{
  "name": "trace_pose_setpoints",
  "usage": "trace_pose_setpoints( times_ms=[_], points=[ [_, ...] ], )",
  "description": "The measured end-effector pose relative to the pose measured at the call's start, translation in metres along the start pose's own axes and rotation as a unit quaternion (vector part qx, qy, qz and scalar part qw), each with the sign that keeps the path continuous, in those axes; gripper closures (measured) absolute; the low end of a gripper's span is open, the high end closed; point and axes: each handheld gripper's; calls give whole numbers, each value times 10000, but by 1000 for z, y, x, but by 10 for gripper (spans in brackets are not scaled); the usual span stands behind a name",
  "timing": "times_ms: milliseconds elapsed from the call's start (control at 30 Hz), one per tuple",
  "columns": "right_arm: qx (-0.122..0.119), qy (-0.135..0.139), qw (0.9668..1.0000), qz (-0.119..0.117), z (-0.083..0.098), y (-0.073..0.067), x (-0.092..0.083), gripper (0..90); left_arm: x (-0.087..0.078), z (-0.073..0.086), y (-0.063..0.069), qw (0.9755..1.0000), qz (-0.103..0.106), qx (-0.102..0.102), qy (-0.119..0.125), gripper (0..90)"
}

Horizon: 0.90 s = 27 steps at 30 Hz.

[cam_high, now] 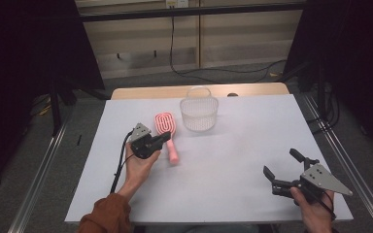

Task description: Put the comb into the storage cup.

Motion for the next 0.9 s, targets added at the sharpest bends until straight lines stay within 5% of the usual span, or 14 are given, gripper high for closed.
trace_pose_setpoints(
  times_ms=[233,433,600,900],
  points=[
    [-15,8,10000,-20,-1,-1,-1,0,5,-14,11,9973,188,-422,-566,900],
    [-13,3,10000,-25,-1,-1,-1,0,19,-21,10,9956,225,-344,-843,900],
    [-9,3,10000,-3,0,0,0,0,32,-20,1,9927,150,-541,-1068,900],
    [-28,-17,10000,-41,0,-1,-1,0,34,-14,9,9887,204,-582,-1364,900]
  ],
)
Point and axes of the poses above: each handheld gripper's, and its own axes: x roughly forward along the jaws, z roughly out of its underside, y roughly to its right, and after that the axes turned 12 degrees about z, right-handed
